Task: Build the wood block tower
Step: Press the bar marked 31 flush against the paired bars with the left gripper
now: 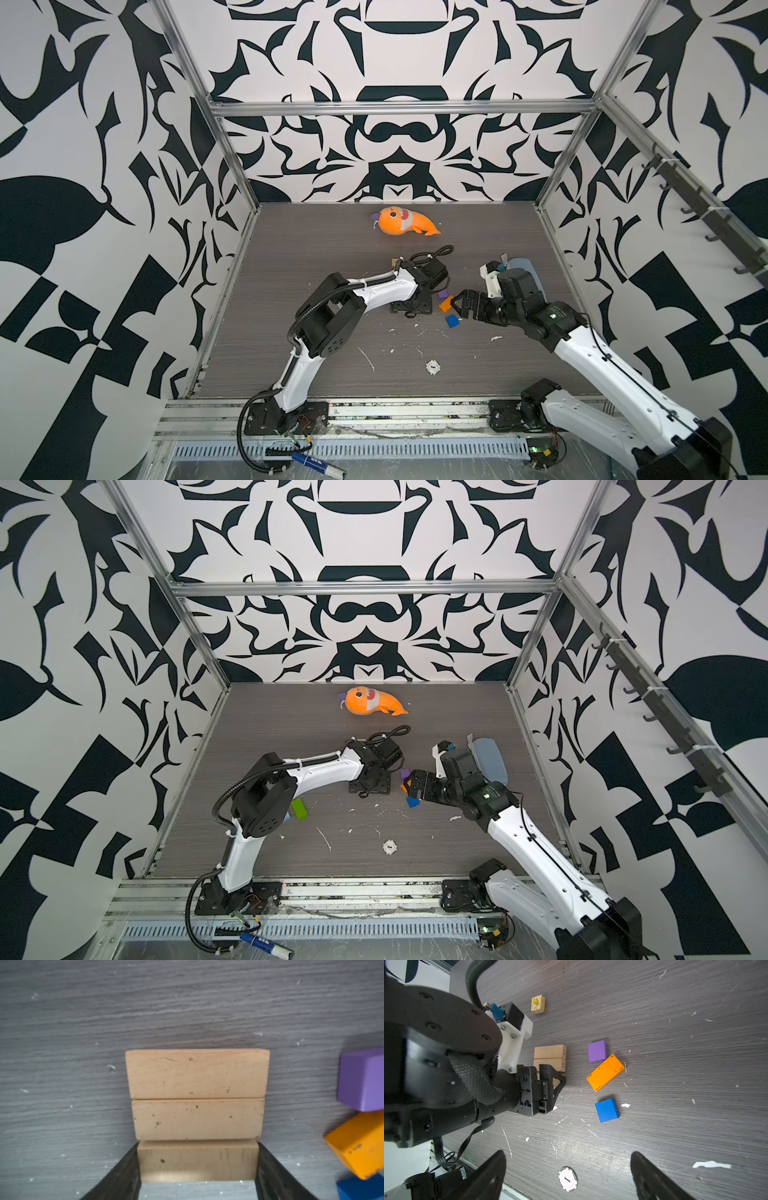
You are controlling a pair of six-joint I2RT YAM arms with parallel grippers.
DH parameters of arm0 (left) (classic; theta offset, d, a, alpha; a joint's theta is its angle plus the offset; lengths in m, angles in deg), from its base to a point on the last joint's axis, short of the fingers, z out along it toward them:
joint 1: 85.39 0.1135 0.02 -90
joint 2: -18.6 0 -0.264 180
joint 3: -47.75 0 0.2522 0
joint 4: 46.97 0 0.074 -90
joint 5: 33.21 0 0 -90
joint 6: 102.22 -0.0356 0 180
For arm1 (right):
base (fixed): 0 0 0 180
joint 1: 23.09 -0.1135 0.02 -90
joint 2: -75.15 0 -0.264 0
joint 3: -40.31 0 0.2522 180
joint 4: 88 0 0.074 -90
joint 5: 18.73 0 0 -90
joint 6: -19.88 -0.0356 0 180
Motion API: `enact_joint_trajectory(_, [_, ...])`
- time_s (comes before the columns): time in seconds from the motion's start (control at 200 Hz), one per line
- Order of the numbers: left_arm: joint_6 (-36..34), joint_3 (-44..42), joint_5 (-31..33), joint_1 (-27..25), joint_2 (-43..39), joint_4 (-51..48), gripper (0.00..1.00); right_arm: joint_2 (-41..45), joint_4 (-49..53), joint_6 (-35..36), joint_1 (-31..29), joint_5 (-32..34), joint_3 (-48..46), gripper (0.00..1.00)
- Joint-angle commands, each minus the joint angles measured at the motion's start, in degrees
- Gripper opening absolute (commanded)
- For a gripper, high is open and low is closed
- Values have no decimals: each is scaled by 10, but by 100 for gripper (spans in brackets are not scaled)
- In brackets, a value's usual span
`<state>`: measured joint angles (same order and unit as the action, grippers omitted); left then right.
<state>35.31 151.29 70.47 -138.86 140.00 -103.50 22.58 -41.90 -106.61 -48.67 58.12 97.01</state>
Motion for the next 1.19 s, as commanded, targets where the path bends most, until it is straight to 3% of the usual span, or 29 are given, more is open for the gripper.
enact_joint_trajectory(0.0, [2,15,7,5,23,-23,68,3,-10,0,3,-4,13,97])
enact_joint_trajectory(1.19, [-1,11,10,10,28,-22,70,3,-10,0,3,-7,12,97])
